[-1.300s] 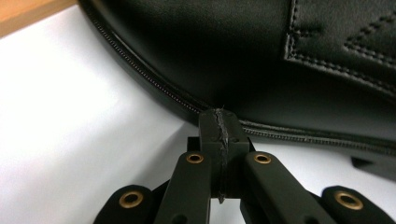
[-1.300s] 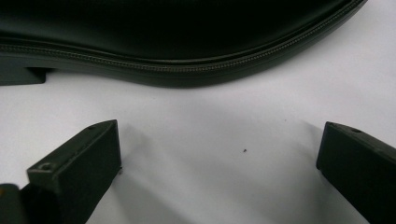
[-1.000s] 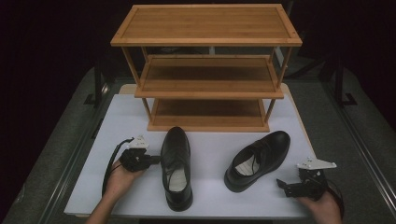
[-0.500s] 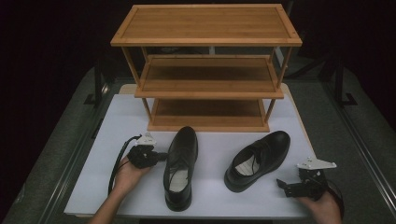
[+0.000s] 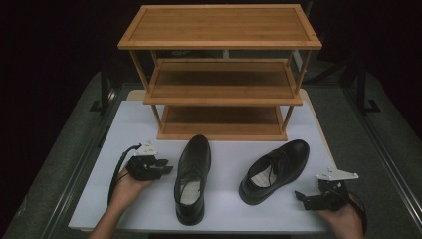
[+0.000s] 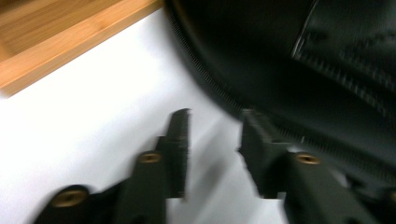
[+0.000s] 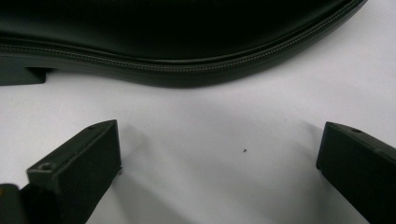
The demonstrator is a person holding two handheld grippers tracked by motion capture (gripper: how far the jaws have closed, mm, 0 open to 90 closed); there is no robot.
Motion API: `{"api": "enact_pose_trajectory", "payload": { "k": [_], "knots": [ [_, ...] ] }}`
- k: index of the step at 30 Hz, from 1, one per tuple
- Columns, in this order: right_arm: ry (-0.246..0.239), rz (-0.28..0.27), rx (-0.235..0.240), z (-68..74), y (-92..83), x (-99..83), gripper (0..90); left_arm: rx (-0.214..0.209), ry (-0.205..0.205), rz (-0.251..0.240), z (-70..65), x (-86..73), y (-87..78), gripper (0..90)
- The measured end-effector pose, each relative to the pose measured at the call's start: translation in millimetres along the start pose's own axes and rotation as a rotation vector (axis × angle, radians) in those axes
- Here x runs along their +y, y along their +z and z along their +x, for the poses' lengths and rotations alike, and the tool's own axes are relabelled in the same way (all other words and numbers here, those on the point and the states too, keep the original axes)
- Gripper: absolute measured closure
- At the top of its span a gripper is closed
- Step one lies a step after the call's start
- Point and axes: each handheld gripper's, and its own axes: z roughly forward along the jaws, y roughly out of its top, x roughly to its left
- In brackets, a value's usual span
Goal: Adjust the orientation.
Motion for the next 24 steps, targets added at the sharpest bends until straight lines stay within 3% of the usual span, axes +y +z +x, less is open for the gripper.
{"api": "enact_pose_trajectory", "payload": {
  "k": [3,6,9,16,23,24],
  "knots": [
    [0.000,0.000,0.000,0.0,0.0,0.1,0.0,0.015,-0.002,0.012,0.6,-9.1,-8.8,37.9],
    [0.002,0.001,0.000,0.1,0.0,0.1,0.0,0.057,0.008,0.015,-1.1,-18.3,-17.3,31.5],
    [0.003,0.004,0.000,0.2,-0.2,0.1,0.0,0.095,0.002,0.004,-3.5,-30.0,-28.2,19.2],
    [0.001,0.007,-0.002,0.3,0.1,0.6,0.0,0.135,-0.007,0.002,-6.6,-55.1,-42.7,8.3],
    [-0.001,0.006,-0.002,0.3,0.1,0.6,0.0,0.134,-0.024,0.030,-2.8,-74.9,-38.7,0.0],
    [-0.001,0.006,-0.002,0.4,0.1,0.7,0.0,0.124,-0.037,0.014,-1.3,-76.6,-38.7,0.0]
  ]
}}
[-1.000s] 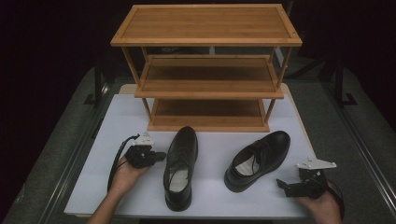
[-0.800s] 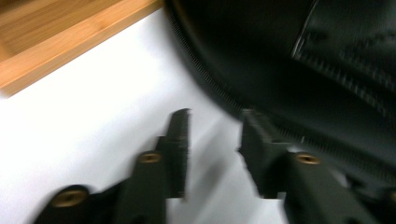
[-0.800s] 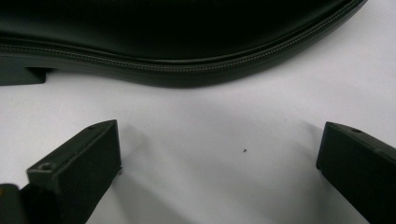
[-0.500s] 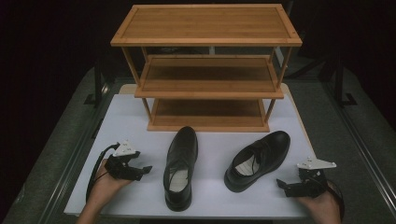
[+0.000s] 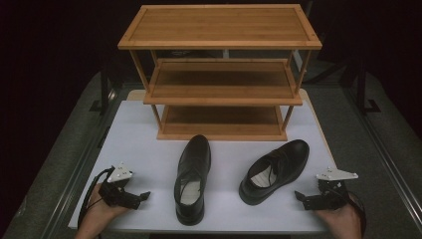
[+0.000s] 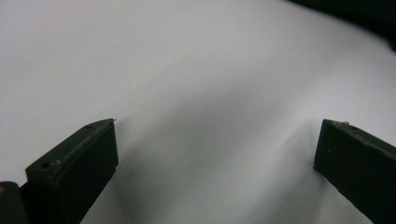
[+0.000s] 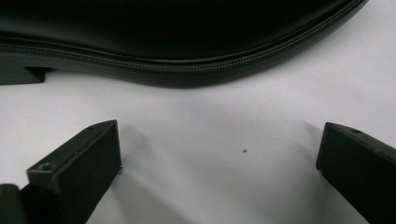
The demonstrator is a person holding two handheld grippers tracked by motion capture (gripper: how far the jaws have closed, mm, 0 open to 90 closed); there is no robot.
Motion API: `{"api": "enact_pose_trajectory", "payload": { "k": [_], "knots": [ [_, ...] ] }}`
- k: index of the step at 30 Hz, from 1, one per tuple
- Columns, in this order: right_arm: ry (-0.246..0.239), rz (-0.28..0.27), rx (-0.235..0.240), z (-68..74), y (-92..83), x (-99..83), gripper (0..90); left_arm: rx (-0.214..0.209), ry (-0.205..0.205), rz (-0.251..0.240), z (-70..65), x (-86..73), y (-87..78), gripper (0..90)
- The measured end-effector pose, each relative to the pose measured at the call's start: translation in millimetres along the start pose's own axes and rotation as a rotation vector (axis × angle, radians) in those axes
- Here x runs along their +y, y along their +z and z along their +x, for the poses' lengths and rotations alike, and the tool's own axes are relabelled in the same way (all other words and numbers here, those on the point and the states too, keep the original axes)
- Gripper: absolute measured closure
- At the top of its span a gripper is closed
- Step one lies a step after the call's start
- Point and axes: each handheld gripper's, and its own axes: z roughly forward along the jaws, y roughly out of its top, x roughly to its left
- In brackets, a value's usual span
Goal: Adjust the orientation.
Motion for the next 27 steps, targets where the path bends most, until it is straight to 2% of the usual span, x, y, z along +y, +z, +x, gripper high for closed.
{"api": "enact_pose_trajectory", "payload": {
  "k": [7,11,15,16,20,23,24,25,26,27],
  "knots": [
    [-0.009,0.003,0.006,-0.7,-0.4,0.8,0.2,0.003,0.003,0.005,-0.2,0.1,0.3,0.0],
    [-0.016,0.003,0.005,-1.7,-3.2,2.2,5.7,0.001,0.003,0.006,0.0,0.1,0.3,0.0],
    [0.008,-0.001,0.015,-3.0,-6.0,2.9,8.4,0.001,0.002,0.004,0.0,0.0,0.4,0.0],
    [0.007,-0.002,0.012,-3.1,-7.3,3.5,13.6,0.001,0.001,0.005,0.0,0.0,0.3,0.0],
    [0.010,0.003,-0.001,-3.3,-12.3,7.5,19.4,0.001,0.003,0.006,0.0,0.0,0.4,0.0],
    [0.017,-0.014,-0.004,-4.4,-18.2,13.1,33.0,0.002,0.003,0.006,-0.1,0.1,0.4,0.0],
    [0.012,-0.016,-0.025,-4.5,-20.5,16.5,40.0,0.002,0.003,0.006,-0.1,0.1,0.5,0.0],
    [0.012,-0.016,-0.025,-4.5,-20.5,16.5,40.0,0.002,0.003,0.006,-0.2,0.0,0.5,0.0],
    [0.014,-0.027,-0.027,-7.2,-22.5,21.0,48.5,0.002,0.003,0.006,-0.1,0.1,0.5,0.0],
    [0.014,-0.027,-0.027,-7.2,-22.5,21.0,48.5,0.002,0.003,0.006,-0.1,0.1,0.5,0.0]
  ]
}}
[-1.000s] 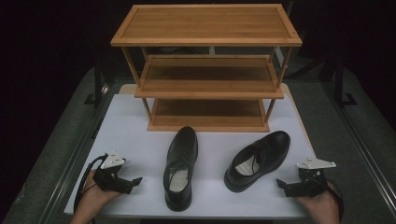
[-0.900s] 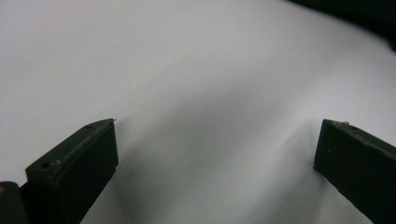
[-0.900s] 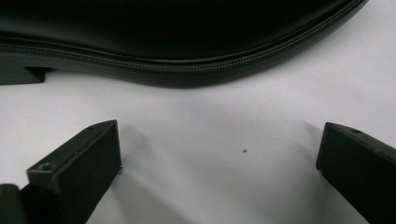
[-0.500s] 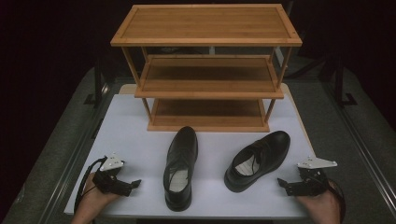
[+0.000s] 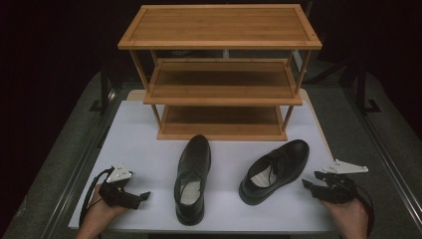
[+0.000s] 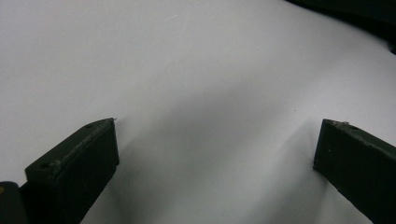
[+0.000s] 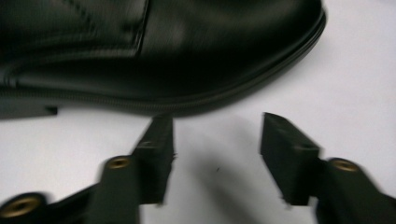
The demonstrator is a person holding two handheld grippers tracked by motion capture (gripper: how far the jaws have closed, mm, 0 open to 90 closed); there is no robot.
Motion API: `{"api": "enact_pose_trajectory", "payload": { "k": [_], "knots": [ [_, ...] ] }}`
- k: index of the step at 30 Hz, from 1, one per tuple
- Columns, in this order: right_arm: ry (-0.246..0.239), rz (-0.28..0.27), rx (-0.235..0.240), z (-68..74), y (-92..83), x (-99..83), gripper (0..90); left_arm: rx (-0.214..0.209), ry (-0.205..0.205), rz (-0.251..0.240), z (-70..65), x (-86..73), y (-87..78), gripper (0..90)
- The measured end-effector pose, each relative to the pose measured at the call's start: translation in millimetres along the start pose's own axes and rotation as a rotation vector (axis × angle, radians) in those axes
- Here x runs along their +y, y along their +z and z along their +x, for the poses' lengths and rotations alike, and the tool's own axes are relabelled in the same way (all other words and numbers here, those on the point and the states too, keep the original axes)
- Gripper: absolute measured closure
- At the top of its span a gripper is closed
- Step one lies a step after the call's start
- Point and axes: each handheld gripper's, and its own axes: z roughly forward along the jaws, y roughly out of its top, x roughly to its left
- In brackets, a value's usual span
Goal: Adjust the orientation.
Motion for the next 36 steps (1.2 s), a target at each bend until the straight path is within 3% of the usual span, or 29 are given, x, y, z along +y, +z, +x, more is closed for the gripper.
{"api": "enact_pose_trajectory", "payload": {
  "k": [2,4,5,6,7,8,20,29,34,36],
  "knots": [
    [0.021,-0.007,0.007,-6.8,-2.5,8.6,62.2,0.001,0.000,0.000,-0.1,0.0,0.0,0.0],
    [0.026,-0.019,0.008,-10.0,-3.7,11.7,66.1,0.001,0.000,-0.001,-0.1,0.0,0.0,0.0],
    [0.033,-0.036,0.009,-15.5,-6.2,19.0,75.3,0.000,0.000,0.000,0.0,0.0,0.0,0.0],
    [0.033,-0.036,0.009,-15.5,-6.2,19.0,75.3,0.000,0.000,0.000,0.0,0.0,0.0,0.0],
    [0.025,-0.041,-0.008,-20.2,-7.2,26.8,86.2,0.000,0.000,0.000,0.0,0.0,0.0,0.0],
    [0.020,-0.039,-0.014,-22.8,-6.9,30.6,89.5,0.000,0.000,0.000,0.0,0.0,0.0,0.0],
    [0.062,-0.047,-0.016,-56.9,11.1,57.9,89.7,0.002,-0.001,-0.006,-0.3,-0.5,0.0,0.0],
    [0.079,-0.016,-0.019,-87.2,47.7,71.4,89.8,0.000,-0.002,-0.005,0.0,-0.4,0.1,0.0],
    [0.101,-0.003,-0.006,-93.5,61.8,70.0,89.8,-0.001,-0.003,-0.006,0.2,-0.4,0.2,0.0],
    [0.097,0.030,0.019,-93.5,69.5,67.3,89.8,-0.002,-0.003,-0.005,0.3,-0.4,0.2,0.0]
  ]
}}
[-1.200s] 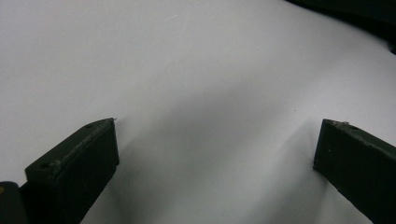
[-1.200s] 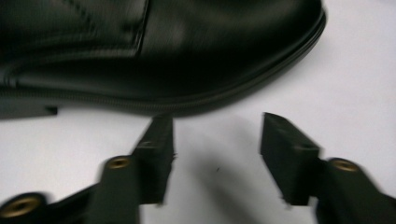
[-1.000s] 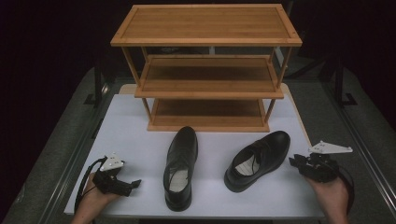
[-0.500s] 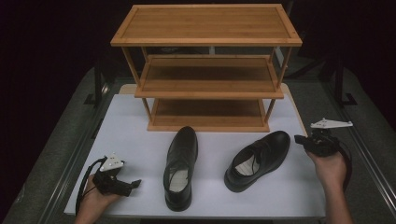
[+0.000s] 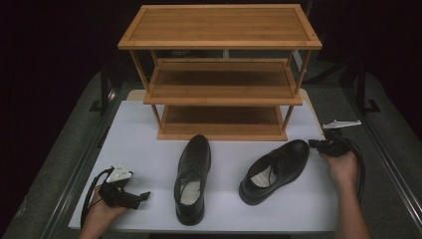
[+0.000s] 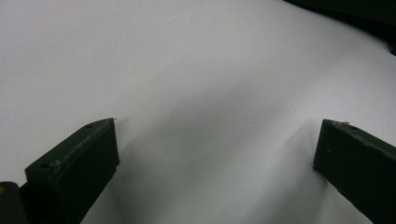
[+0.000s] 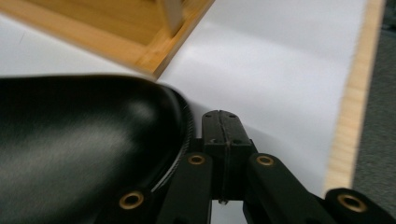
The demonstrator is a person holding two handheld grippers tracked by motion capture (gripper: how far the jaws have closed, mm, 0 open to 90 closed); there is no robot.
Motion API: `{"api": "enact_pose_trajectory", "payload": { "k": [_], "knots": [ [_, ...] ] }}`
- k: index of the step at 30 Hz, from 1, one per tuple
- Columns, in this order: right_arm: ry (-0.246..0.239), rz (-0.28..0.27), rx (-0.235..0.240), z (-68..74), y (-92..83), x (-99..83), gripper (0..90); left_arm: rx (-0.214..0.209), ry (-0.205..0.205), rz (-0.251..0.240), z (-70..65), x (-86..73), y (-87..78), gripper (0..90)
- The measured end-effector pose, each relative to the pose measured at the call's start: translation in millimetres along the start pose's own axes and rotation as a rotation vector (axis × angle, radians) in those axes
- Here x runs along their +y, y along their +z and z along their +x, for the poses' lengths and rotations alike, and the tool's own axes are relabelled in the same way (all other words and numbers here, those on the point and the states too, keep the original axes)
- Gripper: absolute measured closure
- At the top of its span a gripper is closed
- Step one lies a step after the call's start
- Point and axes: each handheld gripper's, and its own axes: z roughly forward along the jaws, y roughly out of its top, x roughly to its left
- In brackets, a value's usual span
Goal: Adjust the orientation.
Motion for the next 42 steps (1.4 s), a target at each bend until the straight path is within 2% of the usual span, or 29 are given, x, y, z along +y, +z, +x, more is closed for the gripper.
{"api": "enact_pose_trajectory", "payload": {
  "k": [2,6,11,23,27,32,34,35,39,42],
  "knots": [
    [-0.001,0.004,0.015,1.3,1.8,-0.9,89.8,0.001,0.000,0.000,0.1,0.0,0.0,0.0],
    [0.004,0.005,0.010,2.3,1.0,-1.0,89.8,0.001,0.000,0.000,0.2,0.0,0.0,0.0],
    [0.011,0.008,0.025,4.8,0.9,-1.5,89.8,0.000,-0.001,0.000,0.2,0.0,0.1,0.0],
    [-0.037,0.050,0.046,32.8,1.2,0.4,89.8,0.000,-0.001,-0.001,0.3,0.0,0.0,0.0],
    [-0.045,0.057,0.067,42.3,0.5,-1.2,89.8,0.000,-0.001,0.000,0.3,0.0,0.0,0.0],
    [-0.089,0.077,0.086,60.9,0.9,-0.5,89.8,0.000,-0.001,-0.001,0.2,0.0,0.0,0.0],
    [-0.098,0.078,0.090,64.3,1.6,0.0,89.8,0.000,-0.001,-0.001,0.2,0.0,0.0,0.0],
    [-0.117,0.081,0.095,71.0,3.3,1.3,89.9,0.000,-0.001,-0.001,0.2,0.0,0.0,0.0],
    [-0.138,0.085,0.094,78.0,5.4,3.6,89.8,0.000,0.000,0.000,0.2,0.0,0.0,0.0],
    [-0.128,0.077,0.106,76.3,3.3,2.5,89.8,0.000,0.000,-0.001,0.2,0.0,0.0,0.0]
  ]
}}
